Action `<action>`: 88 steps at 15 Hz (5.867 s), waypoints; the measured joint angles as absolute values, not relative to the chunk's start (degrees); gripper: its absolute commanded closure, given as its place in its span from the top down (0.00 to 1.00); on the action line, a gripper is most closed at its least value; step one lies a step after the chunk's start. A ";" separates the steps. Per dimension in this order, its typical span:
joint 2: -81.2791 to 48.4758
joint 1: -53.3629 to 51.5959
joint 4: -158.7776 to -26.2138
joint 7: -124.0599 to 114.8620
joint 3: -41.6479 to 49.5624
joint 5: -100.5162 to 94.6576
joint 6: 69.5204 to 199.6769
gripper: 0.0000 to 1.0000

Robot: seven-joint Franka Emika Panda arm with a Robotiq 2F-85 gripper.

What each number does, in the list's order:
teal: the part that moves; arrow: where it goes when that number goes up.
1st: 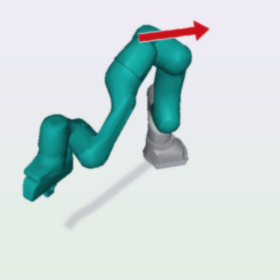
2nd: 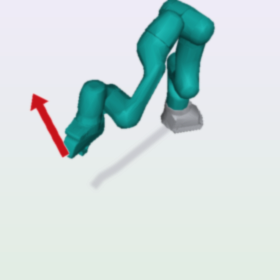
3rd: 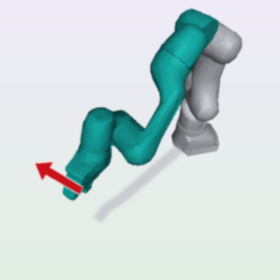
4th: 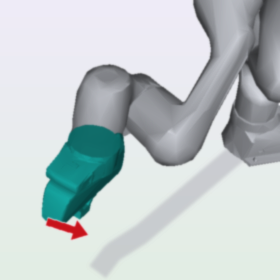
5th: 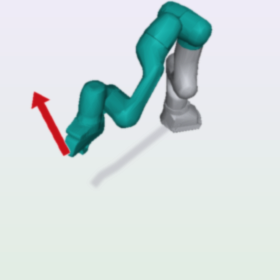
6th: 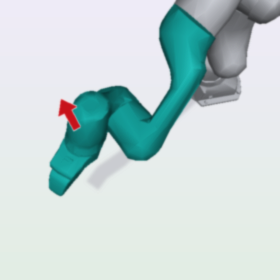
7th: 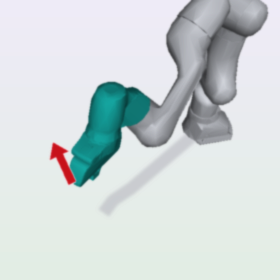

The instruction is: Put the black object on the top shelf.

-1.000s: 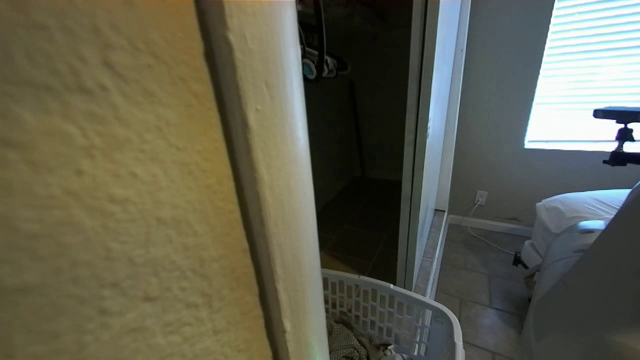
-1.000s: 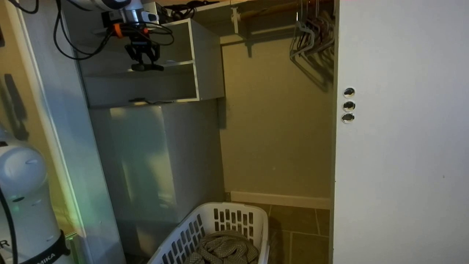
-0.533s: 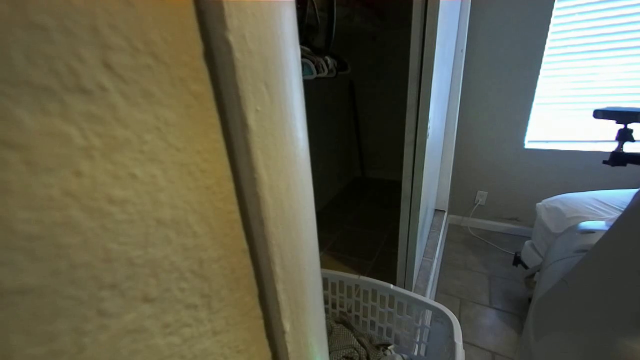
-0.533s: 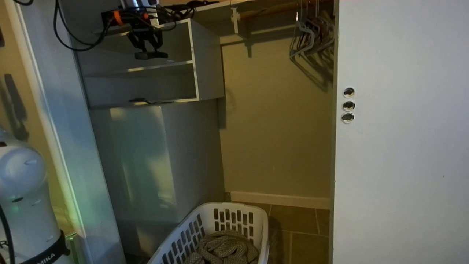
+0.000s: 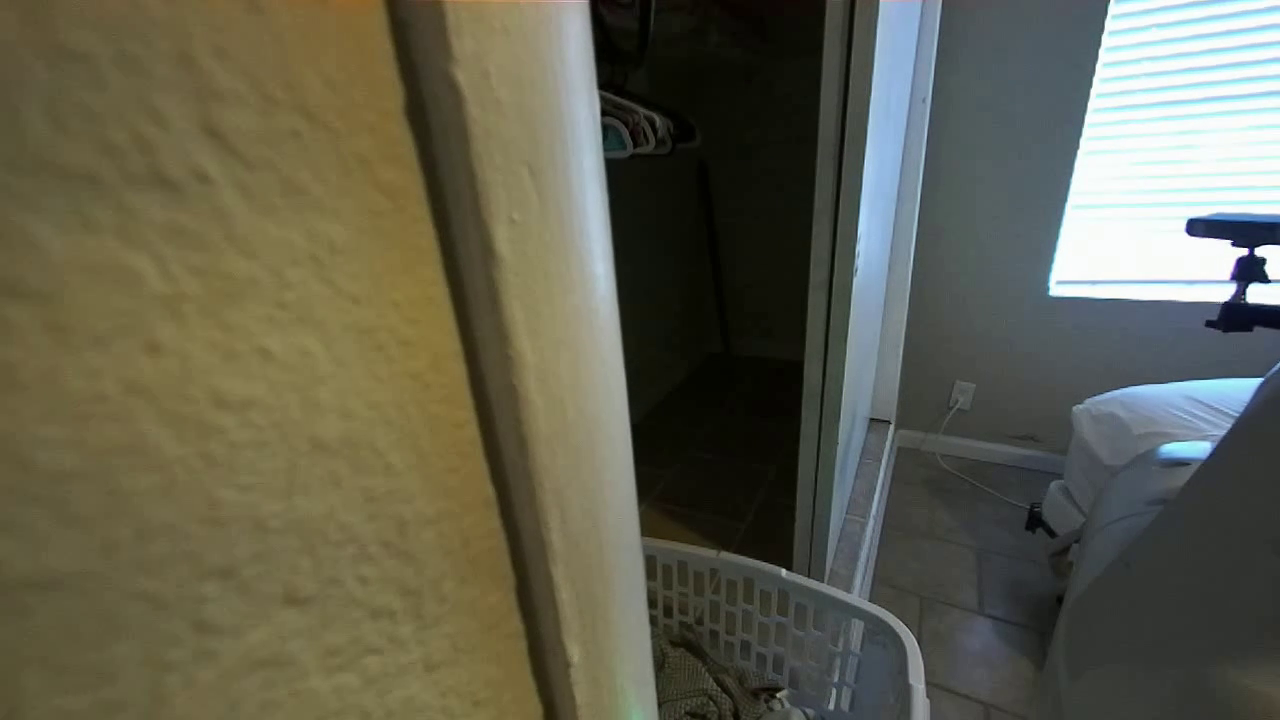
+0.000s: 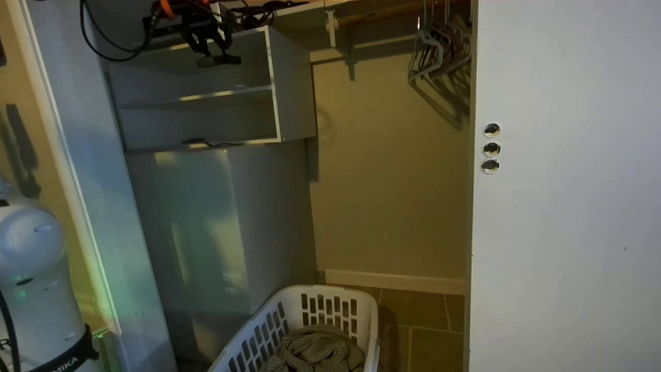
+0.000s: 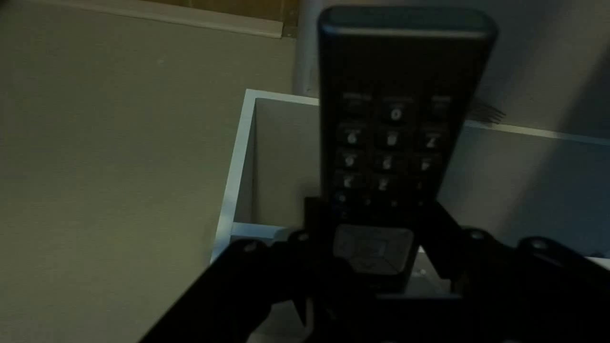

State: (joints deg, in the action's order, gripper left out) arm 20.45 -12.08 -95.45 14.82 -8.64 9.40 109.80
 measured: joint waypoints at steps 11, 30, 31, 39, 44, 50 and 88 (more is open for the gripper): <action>7.58 -11.83 -84.30 14.20 -10.52 4.70 112.74 0.28; -6.32 -14.01 -72.07 14.19 -13.57 -0.47 120.66 0.28; -6.83 -14.08 -71.72 14.25 -13.57 -0.47 120.95 0.28; -10.16 -14.12 -69.51 15.20 -13.56 -2.04 123.85 0.28; -12.29 -14.59 -67.12 16.10 -13.56 -3.00 124.00 0.28; -14.45 -15.13 -64.24 16.44 -13.56 -3.15 123.86 0.28; -8.16 -12.52 -67.44 16.98 -13.81 7.10 117.27 1.00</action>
